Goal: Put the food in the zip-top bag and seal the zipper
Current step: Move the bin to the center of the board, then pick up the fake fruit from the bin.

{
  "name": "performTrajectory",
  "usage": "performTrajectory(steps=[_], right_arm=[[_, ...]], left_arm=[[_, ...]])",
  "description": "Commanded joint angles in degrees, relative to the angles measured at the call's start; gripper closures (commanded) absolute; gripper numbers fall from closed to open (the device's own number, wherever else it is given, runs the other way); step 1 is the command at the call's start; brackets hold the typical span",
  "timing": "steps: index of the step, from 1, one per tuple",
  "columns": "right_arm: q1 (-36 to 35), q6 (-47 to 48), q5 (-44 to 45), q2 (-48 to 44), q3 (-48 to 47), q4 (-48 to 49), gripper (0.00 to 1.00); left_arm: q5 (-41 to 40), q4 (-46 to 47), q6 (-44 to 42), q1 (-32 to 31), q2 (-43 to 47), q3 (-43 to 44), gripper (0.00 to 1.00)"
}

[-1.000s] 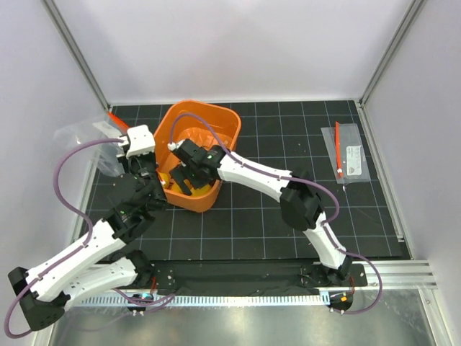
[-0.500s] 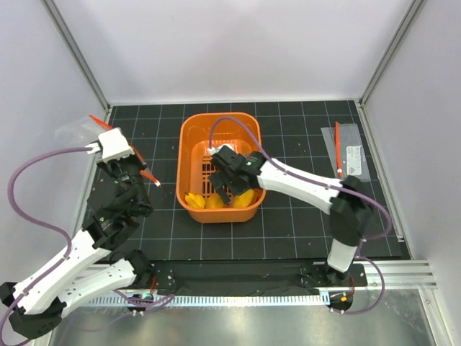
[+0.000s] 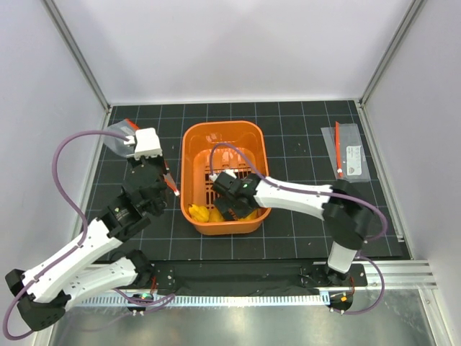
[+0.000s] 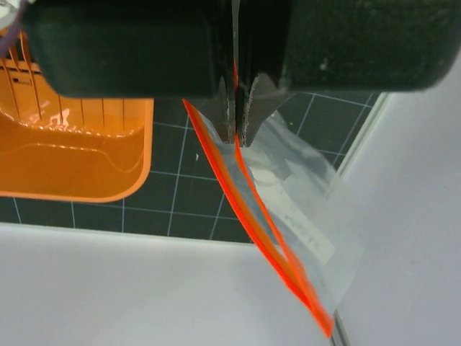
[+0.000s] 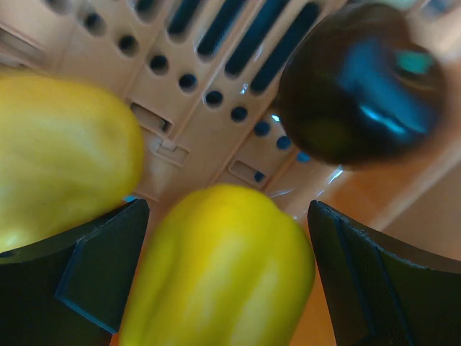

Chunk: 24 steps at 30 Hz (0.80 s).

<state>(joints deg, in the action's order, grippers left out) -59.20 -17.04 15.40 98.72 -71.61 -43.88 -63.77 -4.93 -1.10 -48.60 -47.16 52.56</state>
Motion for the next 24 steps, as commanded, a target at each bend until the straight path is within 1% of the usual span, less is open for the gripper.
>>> performTrajectory(steps=[1, 2, 3, 4, 5, 6, 10, 11, 13, 14, 16, 17, 20, 22, 24], right_arm=[[-0.6, -2.1, -1.9, 6.4, 1.7, 4.6, 0.01], [-0.6, -2.1, -3.0, 7.4, 1.7, 5.2, 0.02], [-0.6, -2.3, -3.2, 8.2, 1.7, 6.4, 0.08], [-0.6, -2.4, -3.4, 9.0, 1.6, 6.8, 0.17], [-0.6, -2.5, -3.3, 9.2, 1.3, 6.9, 0.28], [-0.6, -2.6, -2.8, 9.0, 0.7, 7.0, 0.51], [-0.6, -2.8, -1.1, 3.3, -0.5, 7.4, 0.79], [-0.6, -3.2, -0.9, -0.1, -1.0, 7.7, 0.83], [-0.6, -3.4, -0.1, -3.7, -1.7, 8.5, 0.9], [-0.6, -3.3, 0.0, -7.2, -2.3, 8.7, 0.92], [-0.5, -3.8, 0.9, -10.3, -2.8, 9.7, 0.96], [-0.5, -3.8, 1.2, -13.4, -3.0, 10.2, 0.96], [-0.5, -4.3, 3.6, -17.4, -2.7, 11.8, 0.96], [0.0, -4.1, 4.8, -20.9, -2.0, 12.9, 0.96], [0.3, -4.0, 5.8, -24.1, -0.6, 14.7, 0.97]], left_arm=[[2.8, -6.6, 6.8, 0.1, 0.1, 2.7, 1.0], [3.2, -7.1, 7.3, 0.1, 0.5, 2.6, 1.0], [4.3, -8.0, 7.6, 0.2, 0.9, 2.2, 1.0], [4.8, -8.2, 8.0, 0.1, 1.4, 1.9, 1.0], [5.1, -8.3, 8.6, 0.1, 2.5, 1.6, 1.0], [6.2, -8.5, 8.7, 0.1, 3.0, 0.9, 1.0], [8.5, -8.6, 9.7, 0.1, 5.4, -0.3, 1.0], [8.8, -8.9, 9.8, 0.2, 5.6, -0.3, 0.99], [9.9, -9.6, 9.8, 0.1, 5.6, 0.1, 0.99], [10.2, -10.2, 9.8, 0.1, 5.3, 0.4, 1.0], [10.9, -13.2, 9.8, 0.1, 3.8, 1.6, 1.0], [11.1, -15.5, 10.0, 0.1, 3.2, 3.0, 0.99], [11.5, -19.1, 10.5, 0.2, 1.6, 5.1, 1.0], [12.2, -19.2, 10.5, 0.1, 1.5, 5.5, 0.99], [14.5, -18.5, 10.5, 0.1, 1.7, 5.5, 0.99]])
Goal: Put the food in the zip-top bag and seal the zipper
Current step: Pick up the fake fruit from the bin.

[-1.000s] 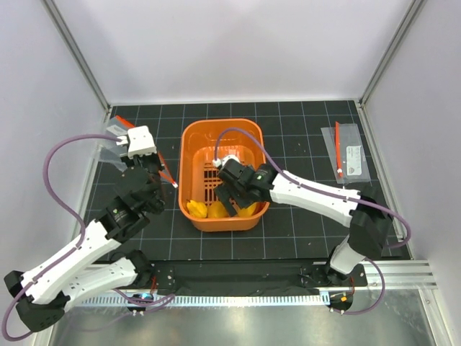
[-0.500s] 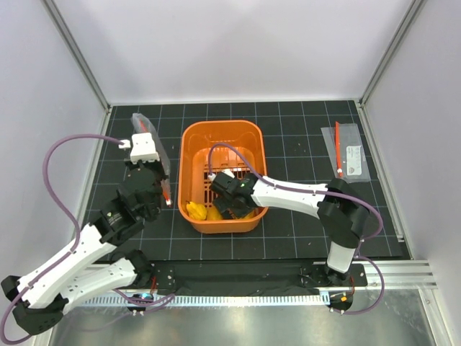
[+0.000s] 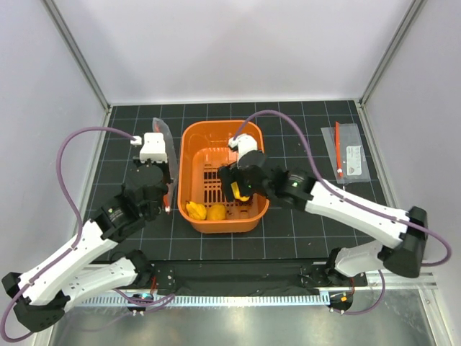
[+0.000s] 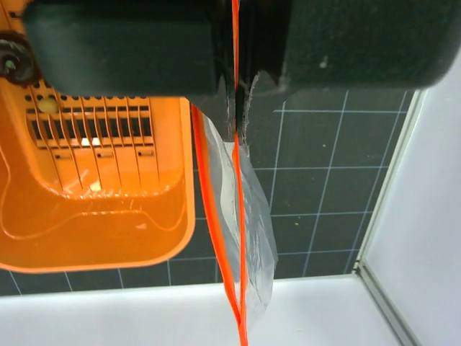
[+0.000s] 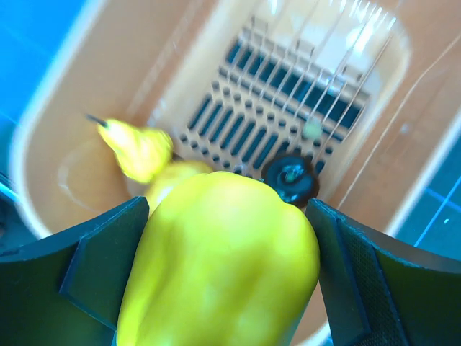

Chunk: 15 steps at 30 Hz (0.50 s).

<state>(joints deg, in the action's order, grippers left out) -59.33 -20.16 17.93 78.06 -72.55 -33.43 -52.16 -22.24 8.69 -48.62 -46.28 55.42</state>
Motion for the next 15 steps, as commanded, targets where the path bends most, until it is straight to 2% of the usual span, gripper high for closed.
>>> performTrajectory(steps=[1, 6, 10, 15], right_arm=[[0.7, -0.6, 3.9, -4.3, 0.7, 4.9, 0.97], [1.0, -0.5, 2.6, -9.8, 3.2, 10.0, 0.97], [1.0, -1.9, -2.6, -12.3, 4.2, 13.3, 0.97], [1.0, -4.8, -8.4, -16.4, 10.0, 21.4, 0.97]], left_arm=[[3.7, -1.0, 0.5, 0.2, 0.8, 2.8, 1.0], [8.6, -1.8, 0.9, 0.1, -1.9, 5.4, 1.0], [13.7, -5.4, 3.4, 0.2, -5.9, 9.5, 1.0], [16.7, -11.6, 6.3, 0.2, -13.9, 15.8, 1.0]])
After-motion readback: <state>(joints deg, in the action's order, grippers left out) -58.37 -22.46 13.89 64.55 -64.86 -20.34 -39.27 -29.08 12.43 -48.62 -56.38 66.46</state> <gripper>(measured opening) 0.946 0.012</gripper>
